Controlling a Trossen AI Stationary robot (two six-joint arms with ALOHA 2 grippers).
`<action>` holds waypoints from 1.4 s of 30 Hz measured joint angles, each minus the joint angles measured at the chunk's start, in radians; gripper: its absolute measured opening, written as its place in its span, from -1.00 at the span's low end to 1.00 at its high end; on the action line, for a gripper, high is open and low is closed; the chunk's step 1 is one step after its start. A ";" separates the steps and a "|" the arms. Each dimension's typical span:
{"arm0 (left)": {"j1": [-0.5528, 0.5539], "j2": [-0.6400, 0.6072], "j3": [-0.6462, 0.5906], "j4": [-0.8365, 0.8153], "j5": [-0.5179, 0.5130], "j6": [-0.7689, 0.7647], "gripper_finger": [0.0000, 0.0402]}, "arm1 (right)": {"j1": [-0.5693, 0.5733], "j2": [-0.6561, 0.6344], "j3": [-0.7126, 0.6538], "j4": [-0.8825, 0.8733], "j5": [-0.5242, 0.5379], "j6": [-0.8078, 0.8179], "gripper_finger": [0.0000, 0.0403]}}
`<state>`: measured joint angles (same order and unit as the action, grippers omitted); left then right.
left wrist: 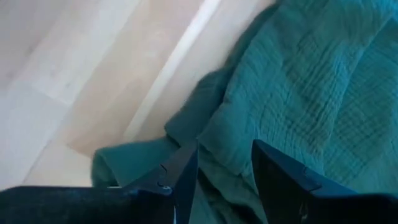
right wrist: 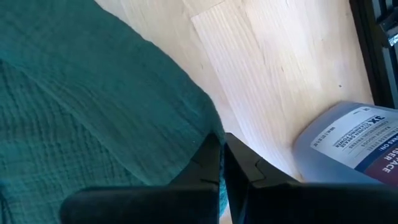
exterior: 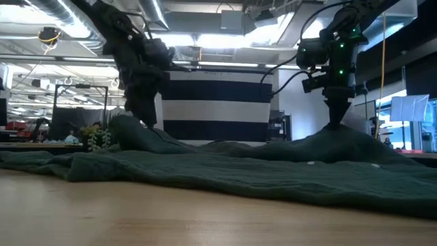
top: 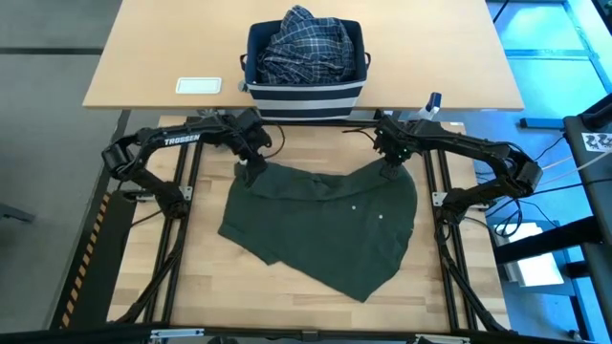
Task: Fold Laundry from Bin
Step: Fold the green polo shirt
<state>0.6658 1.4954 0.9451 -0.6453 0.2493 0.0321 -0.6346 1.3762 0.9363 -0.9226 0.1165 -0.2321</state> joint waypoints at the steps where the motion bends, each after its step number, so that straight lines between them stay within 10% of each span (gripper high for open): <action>1: 0.000 0.013 0.000 0.004 0.011 0.003 -0.28 | 0.000 0.000 0.000 0.000 -0.004 0.000 -0.99; 13: -0.001 0.110 0.000 0.077 0.067 0.052 -0.31 | 0.000 0.000 0.000 0.000 -0.004 0.000 -1.00; 22: -0.001 0.111 0.016 0.134 0.052 0.181 -0.95 | 0.042 -0.030 0.000 -0.033 0.034 0.089 -1.00; 42: -0.013 0.110 0.136 0.366 -0.192 0.424 -0.99 | 0.372 -0.229 0.000 -0.155 0.259 0.511 -1.00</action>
<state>0.6524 1.6051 1.0816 -0.2796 0.0569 0.4561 -0.2625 1.1473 0.9360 -1.0780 0.3752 0.2786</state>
